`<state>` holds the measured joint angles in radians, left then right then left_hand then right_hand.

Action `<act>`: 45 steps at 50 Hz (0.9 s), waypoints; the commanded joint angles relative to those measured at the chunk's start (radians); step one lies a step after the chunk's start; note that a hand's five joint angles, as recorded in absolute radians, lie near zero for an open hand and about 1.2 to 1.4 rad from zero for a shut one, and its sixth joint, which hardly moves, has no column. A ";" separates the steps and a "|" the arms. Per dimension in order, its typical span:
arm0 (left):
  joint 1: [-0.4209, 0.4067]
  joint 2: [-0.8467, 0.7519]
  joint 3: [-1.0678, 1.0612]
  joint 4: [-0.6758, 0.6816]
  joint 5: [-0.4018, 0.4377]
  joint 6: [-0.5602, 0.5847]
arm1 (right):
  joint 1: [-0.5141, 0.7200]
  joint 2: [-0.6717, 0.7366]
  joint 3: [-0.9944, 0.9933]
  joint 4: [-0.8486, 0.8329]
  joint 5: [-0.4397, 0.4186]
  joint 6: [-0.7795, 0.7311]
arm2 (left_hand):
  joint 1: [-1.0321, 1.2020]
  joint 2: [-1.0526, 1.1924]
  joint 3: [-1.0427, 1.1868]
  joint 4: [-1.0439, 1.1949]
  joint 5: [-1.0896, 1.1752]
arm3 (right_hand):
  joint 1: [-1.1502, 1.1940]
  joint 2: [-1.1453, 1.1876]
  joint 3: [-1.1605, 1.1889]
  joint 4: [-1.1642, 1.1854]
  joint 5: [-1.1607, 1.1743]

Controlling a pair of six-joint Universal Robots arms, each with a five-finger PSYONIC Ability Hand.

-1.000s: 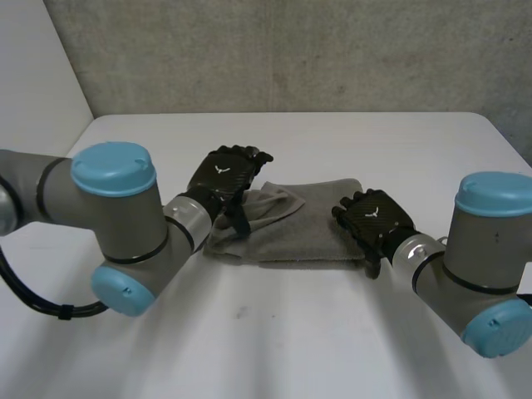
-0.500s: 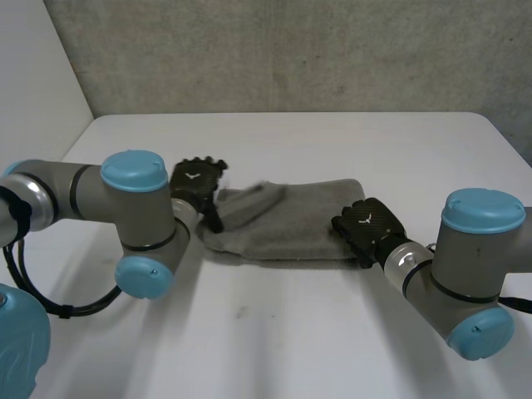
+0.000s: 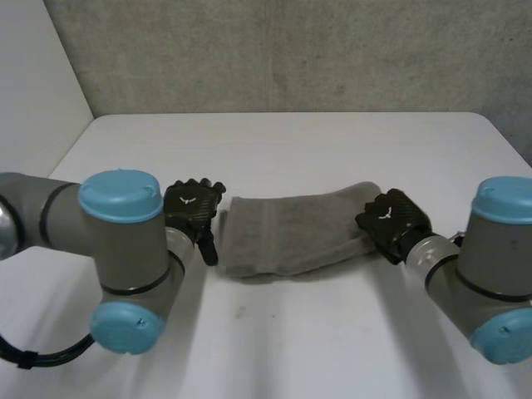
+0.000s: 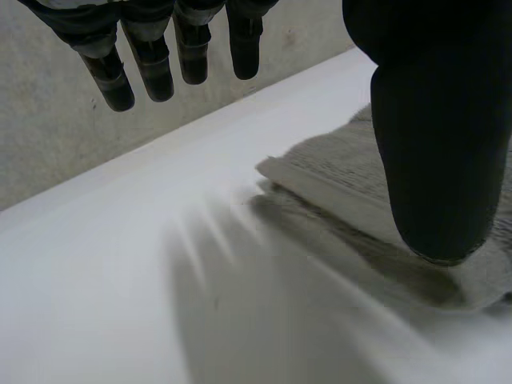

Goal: Fold the towel.

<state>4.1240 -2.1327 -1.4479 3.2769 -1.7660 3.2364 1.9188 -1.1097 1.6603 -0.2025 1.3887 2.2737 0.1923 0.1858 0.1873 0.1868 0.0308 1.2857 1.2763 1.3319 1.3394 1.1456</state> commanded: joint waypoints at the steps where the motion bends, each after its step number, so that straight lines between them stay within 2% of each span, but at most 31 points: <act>1: 0.015 0.137 -0.063 0.001 0.011 0.002 | -0.015 -0.075 -0.036 0.029 -0.013 -0.111 | 0.001 0.007 0.006 0.006 -0.012 | 0.111 0.120 0.064 0.057 0.076; 6: 0.042 0.175 -0.069 0.001 0.025 0.002 | 0.052 -0.048 -0.137 0.034 -0.028 -0.108 | 0.001 0.007 0.006 0.006 -0.012 | 0.111 0.120 0.064 0.057 0.076; 8: 0.056 0.181 -0.071 -0.002 0.026 0.002 | 0.173 0.016 -0.219 0.025 -0.065 -0.111 | 0.001 0.007 0.006 0.006 -0.012 | 0.111 0.120 0.064 0.057 0.076; 9: 0.070 0.184 -0.072 -0.002 0.026 0.000 | 0.174 0.016 -0.220 0.025 -0.065 -0.111 | 0.001 0.007 0.006 0.006 -0.012 | 0.111 0.120 0.064 0.057 0.076; 11: 0.077 0.186 -0.074 -0.002 0.026 0.000 | 0.267 0.082 -0.293 0.020 -0.097 -0.117 | 0.001 0.007 0.006 0.006 -0.012 | 0.111 0.120 0.064 0.057 0.076; 14: 0.087 0.192 -0.077 -0.002 0.026 0.000 | 0.304 0.116 -0.323 0.018 -0.120 -0.120 | -0.002 0.004 0.003 0.003 -0.015 | 0.111 0.120 0.064 0.057 0.076; 16: 0.094 0.194 -0.083 -0.002 0.026 0.000 | 0.374 0.209 -0.375 0.017 -0.184 -0.140 | -0.002 0.004 0.003 0.003 -0.015 | 0.111 0.120 0.064 0.057 0.076; 19: 0.114 0.201 -0.095 -0.002 0.028 -0.001 | 0.426 0.287 -0.424 0.029 -0.223 -0.164 | -0.005 0.001 0.000 0.000 -0.018 | 0.111 0.120 0.064 0.057 0.076; 22: 0.120 0.201 -0.103 -0.002 0.026 -0.004 | 0.437 0.320 -0.438 0.034 -0.224 -0.174 | -0.005 0.001 0.000 0.000 -0.018 | 0.111 0.120 0.064 0.057 0.076; 26: 0.120 0.201 -0.111 -0.002 0.028 -0.012 | 0.444 0.353 -0.451 0.040 -0.168 -0.192 | -0.011 -0.005 -0.006 -0.006 -0.024 | 0.111 0.120 0.064 0.057 0.076; 27: 0.120 0.201 -0.111 -0.002 0.028 -0.012 | 0.437 0.338 -0.450 0.041 -0.136 -0.178 | -0.011 -0.005 -0.006 -0.006 -0.024 | -0.310 -0.300 -0.356 -0.364 -0.344; 28: 0.117 0.201 -0.108 0.001 0.029 -0.015 | 0.437 0.338 -0.450 0.041 -0.135 -0.178 | -0.014 -0.007 -0.009 -0.008 -0.027 | -0.314 -0.305 -0.360 -0.368 -0.349; 29: 0.117 0.201 -0.108 0.001 0.029 -0.015 | 0.433 0.308 -0.439 0.035 -0.105 -0.155 | -0.014 -0.007 -0.009 -0.009 -0.027 | -0.770 -0.761 -0.817 -0.824 -0.805; 30: 0.116 0.201 -0.103 0.004 0.029 -0.015 | 0.430 0.268 -0.427 0.029 -0.090 -0.104 | -0.014 -0.007 -0.009 -0.009 -0.027 | -1.013 -1.004 -1.059 -1.067 -1.048; 33: 0.111 0.201 -0.083 0.007 0.029 -0.017 | 0.408 0.232 -0.418 0.028 -0.080 -0.017 | -0.011 -0.005 -0.006 -0.006 -0.024 | -1.101 -1.091 -1.147 -1.155 -1.135; 35: 0.110 0.198 -0.069 0.007 0.029 -0.017 | 0.333 0.151 -0.390 0.028 -0.073 0.218 | -0.011 -0.005 -0.006 -0.006 -0.024 | -1.111 -1.102 -1.157 -1.165 -1.146; 36: 0.105 0.197 -0.052 0.007 0.033 -0.020 | 0.333 0.151 -0.390 0.028 -0.073 0.219 | -0.011 -0.005 -0.006 -0.006 -0.024 | -1.111 -1.102 -1.157 -1.165 -1.146; 38: 0.099 0.194 -0.039 0.007 0.042 -0.026 | 0.267 0.070 -0.370 0.035 -0.071 0.443 | -0.008 -0.002 -0.003 -0.003 -0.021 | -1.111 -1.102 -1.157 -1.165 -1.146; 39: 0.090 0.186 -0.025 0.006 0.054 -0.038 | 0.267 0.070 -0.370 0.035 -0.071 0.445 | -0.005 0.001 0.000 0.000 -0.018 | -1.111 -1.102 -1.157 -1.165 -1.146; 41: 0.078 0.180 -0.013 0.006 0.069 -0.055 | 0.221 0.044 -0.349 0.052 -0.066 0.609 | 0.001 0.007 0.006 0.006 -0.012 | -1.111 -1.102 -1.157 -1.165 -1.146; 45: 0.032 0.133 0.033 0.000 0.108 -0.090 | 0.175 0.040 -0.347 0.114 -0.068 0.676 | 0.021 0.028 0.026 0.027 0.008 | -1.111 -1.102 -1.157 -1.165 -1.146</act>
<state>4.2108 -1.9486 -1.4737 3.2837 -1.7097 3.1949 2.1788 -1.0340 1.2947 -0.1586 1.3231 2.7417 0.1783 0.1719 0.1827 0.1713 0.0287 0.2327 0.2514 0.2450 0.2604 0.0642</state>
